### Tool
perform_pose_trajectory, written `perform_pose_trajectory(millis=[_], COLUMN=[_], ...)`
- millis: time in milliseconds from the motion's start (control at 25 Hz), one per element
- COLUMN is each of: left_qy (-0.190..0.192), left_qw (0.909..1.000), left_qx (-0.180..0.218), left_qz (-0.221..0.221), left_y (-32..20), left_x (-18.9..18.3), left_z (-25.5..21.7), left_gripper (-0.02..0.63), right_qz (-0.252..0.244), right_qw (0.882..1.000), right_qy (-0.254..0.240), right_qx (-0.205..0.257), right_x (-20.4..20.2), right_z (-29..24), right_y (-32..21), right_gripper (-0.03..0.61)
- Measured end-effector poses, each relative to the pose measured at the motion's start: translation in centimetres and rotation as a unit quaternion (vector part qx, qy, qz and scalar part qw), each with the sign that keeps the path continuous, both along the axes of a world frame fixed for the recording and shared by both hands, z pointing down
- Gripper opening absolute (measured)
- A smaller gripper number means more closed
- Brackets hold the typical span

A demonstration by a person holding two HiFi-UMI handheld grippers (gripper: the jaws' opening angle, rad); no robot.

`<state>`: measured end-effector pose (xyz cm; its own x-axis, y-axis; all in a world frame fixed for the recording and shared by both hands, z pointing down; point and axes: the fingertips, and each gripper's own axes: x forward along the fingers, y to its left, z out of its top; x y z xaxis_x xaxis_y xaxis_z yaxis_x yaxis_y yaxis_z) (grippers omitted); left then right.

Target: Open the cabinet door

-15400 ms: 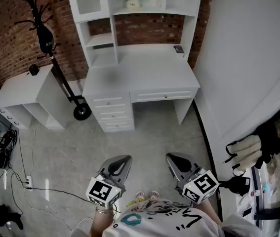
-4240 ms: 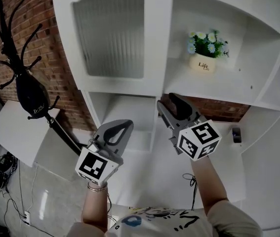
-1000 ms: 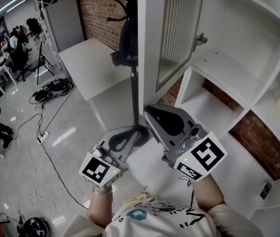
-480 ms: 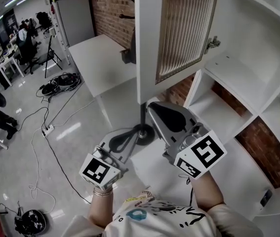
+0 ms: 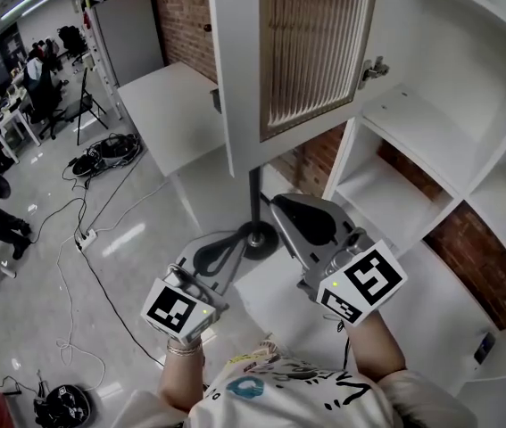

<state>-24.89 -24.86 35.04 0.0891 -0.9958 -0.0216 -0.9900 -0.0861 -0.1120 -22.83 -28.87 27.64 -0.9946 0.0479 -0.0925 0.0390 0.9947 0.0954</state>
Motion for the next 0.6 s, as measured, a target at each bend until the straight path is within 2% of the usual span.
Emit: perform_pose_trajectory(millis=[240,480,600], left_qy=[0.002,0.023,0.025], left_qw=[0.9993,0.9946,0.9905], left_qx=[-0.020,-0.019,-0.038], left_qz=[0.031,0.100,0.130], left_y=[-1.7,-4.4,-5.5], left_x=[1.4,5.2,7.1], left_z=[0.8,2.1,3.3], left_gripper=[0.014,0.014,0.014], right_qz=[0.040,0.098,0.126], right_qw=[0.999,0.994,0.990], right_qy=[0.023,0.050,0.061], right_qx=[0.009,0.009,-0.004], right_x=[2.2,6.0,8.0], right_z=[1.9,4.4,5.8], right_y=[-1.5,-3.6,-4.7], right_gripper=[0.037,0.037,0.037])
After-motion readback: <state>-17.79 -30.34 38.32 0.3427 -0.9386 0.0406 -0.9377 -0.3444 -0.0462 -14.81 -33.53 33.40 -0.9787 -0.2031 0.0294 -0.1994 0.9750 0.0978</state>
